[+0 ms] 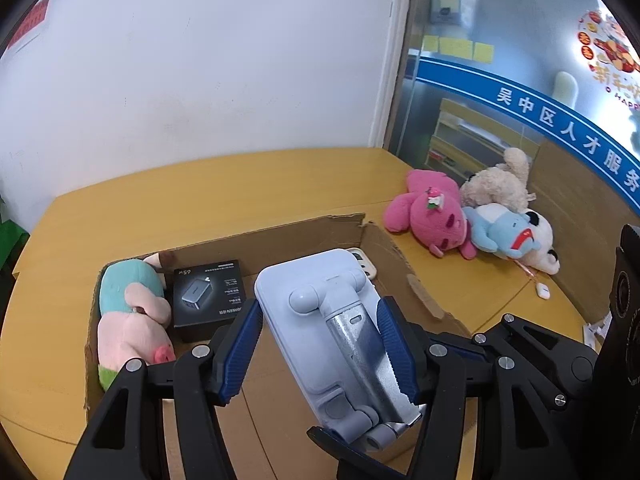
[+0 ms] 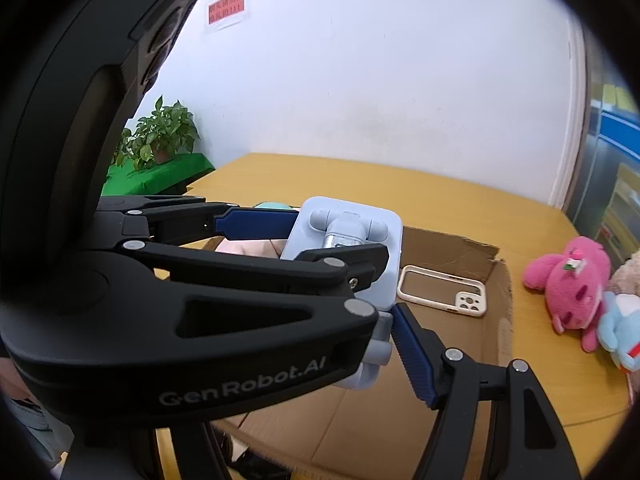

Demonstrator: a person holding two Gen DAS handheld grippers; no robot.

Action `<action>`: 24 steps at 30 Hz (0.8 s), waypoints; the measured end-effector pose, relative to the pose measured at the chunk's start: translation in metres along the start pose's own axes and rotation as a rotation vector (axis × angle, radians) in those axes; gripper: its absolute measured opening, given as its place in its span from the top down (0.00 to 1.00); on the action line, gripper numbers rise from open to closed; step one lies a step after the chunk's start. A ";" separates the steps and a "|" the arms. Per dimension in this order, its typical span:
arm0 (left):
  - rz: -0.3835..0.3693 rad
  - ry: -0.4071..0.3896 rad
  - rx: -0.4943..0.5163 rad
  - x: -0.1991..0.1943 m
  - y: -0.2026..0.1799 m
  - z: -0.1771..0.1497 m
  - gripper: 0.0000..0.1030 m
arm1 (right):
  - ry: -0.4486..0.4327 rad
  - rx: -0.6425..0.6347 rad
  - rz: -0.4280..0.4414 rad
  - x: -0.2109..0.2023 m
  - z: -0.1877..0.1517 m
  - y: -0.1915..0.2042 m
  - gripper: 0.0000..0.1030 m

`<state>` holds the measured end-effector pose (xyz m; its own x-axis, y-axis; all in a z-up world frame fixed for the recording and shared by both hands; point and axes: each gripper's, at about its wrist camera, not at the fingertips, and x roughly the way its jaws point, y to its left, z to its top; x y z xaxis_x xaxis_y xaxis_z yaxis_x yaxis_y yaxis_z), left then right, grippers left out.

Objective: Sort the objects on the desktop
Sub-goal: 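Carry the phone stand with the right gripper into the box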

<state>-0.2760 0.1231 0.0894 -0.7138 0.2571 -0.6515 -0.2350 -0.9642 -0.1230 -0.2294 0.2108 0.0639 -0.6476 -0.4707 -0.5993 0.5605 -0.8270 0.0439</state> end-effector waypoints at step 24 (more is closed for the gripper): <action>-0.140 0.400 -0.134 0.228 0.099 0.037 0.54 | 0.303 0.315 0.123 0.199 0.023 -0.101 0.33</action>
<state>-0.4868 0.0892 -0.0436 -0.3631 0.3655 -0.8571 -0.2050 -0.9286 -0.3092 -0.4274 0.1937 -0.0413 -0.3794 -0.4989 -0.7792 0.4087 -0.8459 0.3426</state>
